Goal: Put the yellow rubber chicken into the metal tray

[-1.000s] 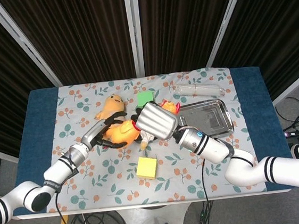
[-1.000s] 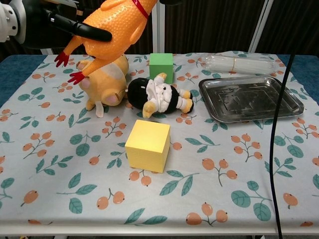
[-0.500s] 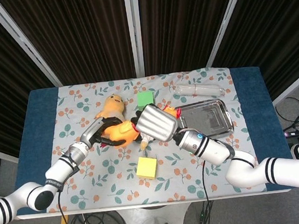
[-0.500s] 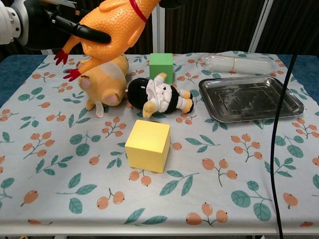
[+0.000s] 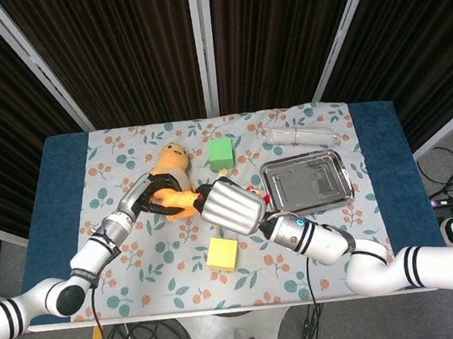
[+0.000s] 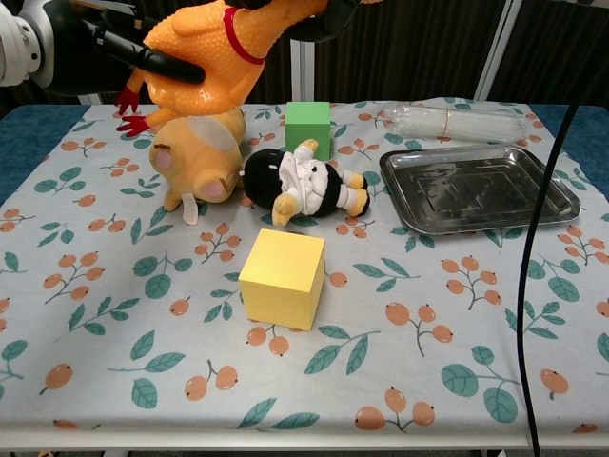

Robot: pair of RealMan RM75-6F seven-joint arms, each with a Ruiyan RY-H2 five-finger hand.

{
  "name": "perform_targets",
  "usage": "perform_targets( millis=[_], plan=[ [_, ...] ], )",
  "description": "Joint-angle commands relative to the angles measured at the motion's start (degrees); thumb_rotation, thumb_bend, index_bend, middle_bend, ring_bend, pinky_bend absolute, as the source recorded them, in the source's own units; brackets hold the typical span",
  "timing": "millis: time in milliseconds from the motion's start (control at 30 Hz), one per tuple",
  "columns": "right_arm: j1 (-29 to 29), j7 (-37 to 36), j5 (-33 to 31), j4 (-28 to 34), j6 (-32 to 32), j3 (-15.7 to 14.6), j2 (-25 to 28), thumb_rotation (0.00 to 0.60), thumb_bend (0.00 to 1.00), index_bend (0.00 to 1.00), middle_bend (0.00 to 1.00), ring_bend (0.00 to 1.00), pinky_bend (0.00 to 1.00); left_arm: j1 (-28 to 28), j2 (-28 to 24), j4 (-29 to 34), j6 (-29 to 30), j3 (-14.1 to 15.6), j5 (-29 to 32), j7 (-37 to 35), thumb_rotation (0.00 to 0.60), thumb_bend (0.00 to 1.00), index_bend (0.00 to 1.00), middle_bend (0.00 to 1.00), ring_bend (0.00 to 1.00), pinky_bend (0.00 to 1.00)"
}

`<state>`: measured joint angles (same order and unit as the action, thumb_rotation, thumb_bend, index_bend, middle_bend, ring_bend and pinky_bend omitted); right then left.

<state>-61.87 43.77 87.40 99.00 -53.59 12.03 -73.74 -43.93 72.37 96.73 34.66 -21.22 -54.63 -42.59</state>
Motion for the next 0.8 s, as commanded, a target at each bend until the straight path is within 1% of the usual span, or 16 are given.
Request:
perform_targets(
  millis=[33,100,133,167,233,267,300,333,367,400,467,600,667,800],
  plan=[
    [0.3,0.5,-0.3,0.1,-0.2,0.1,0.0,0.6,0.27,1.0,0.81,0.76,1.0,0.3,0.0,0.2,0.2,-0.2,0.2,0.2,0.6,0.63,0.93,0.97,0.89,1.0],
    [0.5,0.8,-0.8,0.0,-0.4,0.2,0.1,0.6,0.27,1.0,0.81,0.76,1.0,0.7,0.0,0.4,0.8,-0.3,0.1,0.5,0.6,0.63,0.91,0.94,0.88,1.0],
    [0.6,0.9,-1.0,-0.1,-0.5,0.3,0.1,0.6,0.27,1.0,0.81,0.76,1.0,1.0,0.1,0.6,1.0,-0.4,-0.1,0.5,0.6,0.63,0.88,0.92,0.86,0.99],
    [0.8,1.0,-1.3,-0.3,-0.6,0.4,0.2,0.6,0.27,1.0,0.81,0.76,1.0,1.2,0.1,0.7,1.3,-0.4,-0.4,0.6,0.6,0.63,0.83,0.88,0.83,0.98],
    [0.9,0.7,-2.1,-1.0,-0.6,0.8,0.4,0.6,0.27,1.0,0.81,0.76,1.0,1.7,-0.2,1.2,1.2,-0.2,-1.6,0.7,0.6,0.59,0.7,0.78,0.73,0.92],
    [1.0,0.5,-2.4,-1.3,-0.7,0.9,0.5,0.6,0.27,1.0,0.81,0.76,1.0,1.9,-0.5,1.4,0.7,-0.1,-2.4,0.7,0.6,0.51,0.59,0.68,0.64,0.84],
    [1.2,0.3,-2.8,-1.5,-0.7,1.0,0.5,0.6,0.27,1.0,0.81,0.76,1.0,2.0,-0.8,1.6,0.1,0.0,-3.2,0.4,0.6,0.46,0.52,0.62,0.58,0.79],
    [1.4,-0.1,-3.3,-1.9,-0.8,1.2,0.7,0.6,0.27,1.0,0.81,0.76,1.0,2.2,-1.2,1.8,-0.7,0.0,-4.5,0.0,0.6,0.38,0.44,0.53,0.49,0.72],
    [1.5,-0.3,-3.6,-2.2,-0.9,1.3,0.8,0.6,0.27,1.0,0.81,0.76,1.0,2.5,-1.3,1.7,-0.9,0.0,-5.5,-0.4,0.6,0.3,0.35,0.42,0.39,0.63],
    [1.6,-0.5,-3.9,-2.6,-1.0,1.4,0.8,0.6,0.27,1.0,0.81,0.76,1.0,2.8,-1.3,1.6,-0.9,0.0,-6.5,-0.7,0.6,0.25,0.31,0.35,0.33,0.57],
    [1.8,-1.1,-4.6,-3.3,-1.2,1.6,0.9,0.6,0.27,1.0,0.81,0.76,1.0,3.3,-1.3,1.5,-1.0,0.2,-9.2,-1.4,0.6,0.2,0.26,0.25,0.24,0.47],
    [2.3,-2.7,-5.0,-4.7,-1.9,1.8,0.8,0.6,0.27,1.0,0.81,0.76,1.0,4.4,-1.3,1.2,-0.1,0.1,-14.6,-4.3,0.592,0.11,0.2,0.1,0.13,0.35],
    [2.6,-3.8,-4.8,-5.1,-2.4,1.8,1.0,0.6,0.27,1.0,0.81,0.76,1.0,4.9,-1.2,0.8,1.0,0.3,-16.8,-5.3,0.575,0.08,0.18,0.07,0.1,0.31],
    [4.0,-7.1,-4.0,-5.3,-3.7,1.2,1.9,0.6,0.27,1.0,0.81,0.76,1.0,5.8,-0.8,-0.2,3.6,0.8,-19.8,-7.3,0.529,0.06,0.17,0.06,0.09,0.29]
  ],
)
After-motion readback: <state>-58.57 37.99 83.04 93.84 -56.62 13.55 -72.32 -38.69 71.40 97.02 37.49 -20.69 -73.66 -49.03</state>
